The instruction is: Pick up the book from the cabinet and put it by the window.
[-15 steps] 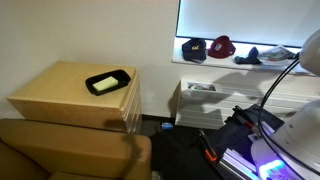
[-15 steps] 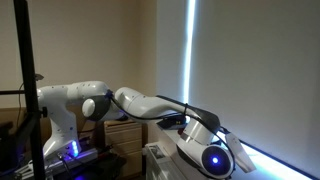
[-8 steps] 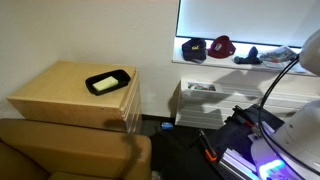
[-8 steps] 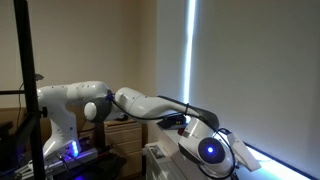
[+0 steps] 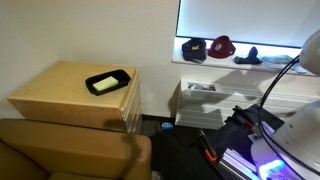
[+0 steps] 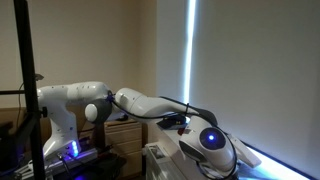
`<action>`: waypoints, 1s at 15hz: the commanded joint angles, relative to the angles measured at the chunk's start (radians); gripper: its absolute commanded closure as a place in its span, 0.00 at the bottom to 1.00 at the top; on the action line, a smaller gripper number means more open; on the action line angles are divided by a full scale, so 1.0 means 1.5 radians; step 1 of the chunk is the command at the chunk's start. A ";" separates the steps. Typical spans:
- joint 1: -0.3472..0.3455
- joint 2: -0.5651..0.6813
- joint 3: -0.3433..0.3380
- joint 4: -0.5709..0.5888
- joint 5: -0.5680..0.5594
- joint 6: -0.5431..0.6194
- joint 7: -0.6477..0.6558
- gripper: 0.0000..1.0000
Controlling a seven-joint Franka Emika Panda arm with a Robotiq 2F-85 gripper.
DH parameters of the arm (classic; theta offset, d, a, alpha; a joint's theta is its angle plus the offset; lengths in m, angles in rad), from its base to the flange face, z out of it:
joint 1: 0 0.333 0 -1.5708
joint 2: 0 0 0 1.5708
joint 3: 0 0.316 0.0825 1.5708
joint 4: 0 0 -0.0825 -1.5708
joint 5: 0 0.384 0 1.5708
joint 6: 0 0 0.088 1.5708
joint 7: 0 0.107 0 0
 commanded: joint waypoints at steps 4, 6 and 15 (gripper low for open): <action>-0.003 0.021 0.039 0.011 -0.134 0.153 -0.126 0.10; -0.005 0.021 0.058 0.007 -0.162 0.201 -0.184 0.01; -0.077 0.023 0.358 -0.016 -0.090 0.247 -0.610 0.00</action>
